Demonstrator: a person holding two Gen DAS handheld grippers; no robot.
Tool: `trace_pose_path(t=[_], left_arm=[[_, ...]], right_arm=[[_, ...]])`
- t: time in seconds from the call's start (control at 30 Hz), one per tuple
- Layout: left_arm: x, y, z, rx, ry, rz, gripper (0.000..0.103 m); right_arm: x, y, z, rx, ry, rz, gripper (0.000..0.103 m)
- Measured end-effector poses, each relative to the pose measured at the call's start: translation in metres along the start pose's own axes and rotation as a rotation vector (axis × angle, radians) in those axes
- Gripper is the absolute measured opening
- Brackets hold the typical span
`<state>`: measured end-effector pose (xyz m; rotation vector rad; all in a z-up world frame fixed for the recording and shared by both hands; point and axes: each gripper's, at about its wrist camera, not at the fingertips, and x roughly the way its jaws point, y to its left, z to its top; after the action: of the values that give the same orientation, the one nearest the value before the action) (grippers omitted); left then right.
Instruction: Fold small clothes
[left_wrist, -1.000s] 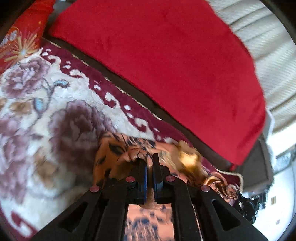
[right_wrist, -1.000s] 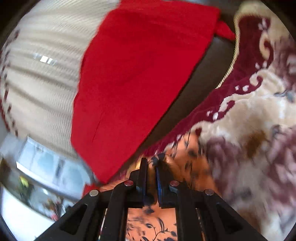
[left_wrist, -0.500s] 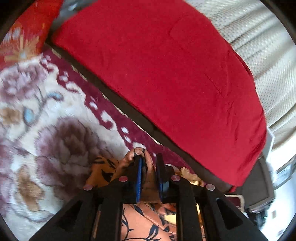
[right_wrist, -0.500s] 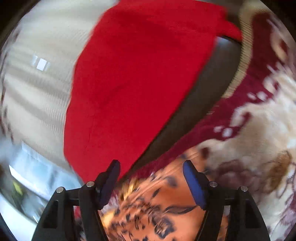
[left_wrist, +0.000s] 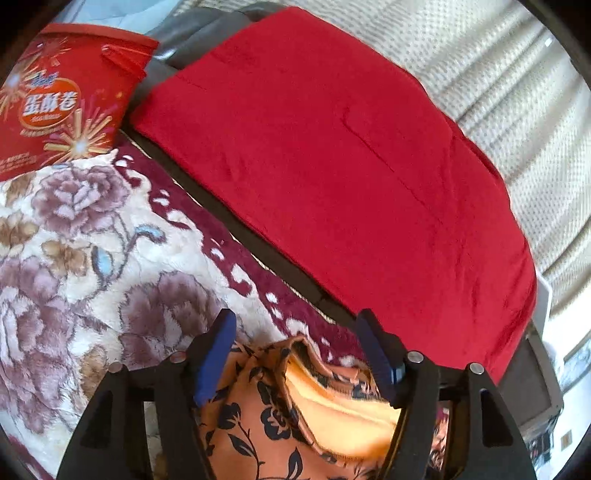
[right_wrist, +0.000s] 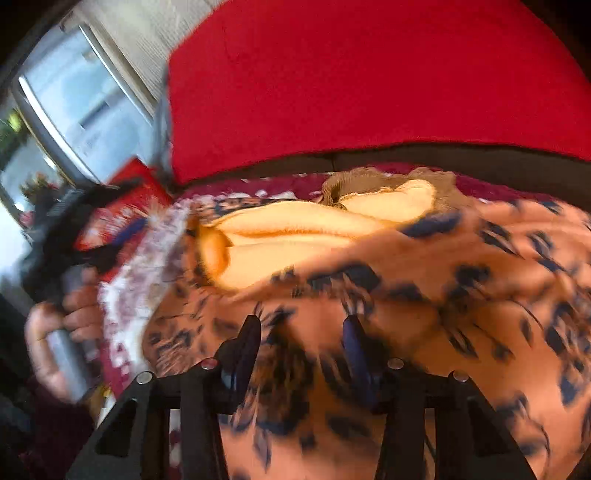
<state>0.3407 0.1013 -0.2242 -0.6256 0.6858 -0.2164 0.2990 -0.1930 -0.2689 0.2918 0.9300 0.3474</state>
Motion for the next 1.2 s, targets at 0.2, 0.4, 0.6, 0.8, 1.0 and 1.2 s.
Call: trace_pose_path(t=[0.2, 0.4, 0.6, 0.8, 1.0, 1.2], left_arm=[[0.007, -0.012, -0.010, 0.132, 0.085, -0.003, 0.069], [0.034, -0.030, -0.038, 0.266, 0.213, 0.075, 0.069], [0.066, -0.025, -0.070, 0.340, 0.328, 0.300, 0.069], [0.063, -0.030, -0.095, 0.464, 0.337, 0.408, 0.069], [0.018, -0.050, -0.110, 0.479, 0.277, 0.361, 0.076], [0.004, -0.063, -0.142, 0.475, 0.297, 0.252, 0.090]], right_arm=[[0.021, -0.043, 0.066, 0.204, -0.156, -0.059, 0.045], [-0.020, -0.068, 0.057, 0.285, -0.255, -0.043, 0.045], [-0.091, -0.084, -0.014, 0.271, -0.248, -0.126, 0.045], [-0.121, -0.155, -0.073, 0.451, -0.155, -0.220, 0.047], [-0.146, -0.155, -0.086, 0.447, -0.190, -0.150, 0.047], [-0.159, -0.150, -0.070, 0.425, -0.310, -0.126, 0.047]])
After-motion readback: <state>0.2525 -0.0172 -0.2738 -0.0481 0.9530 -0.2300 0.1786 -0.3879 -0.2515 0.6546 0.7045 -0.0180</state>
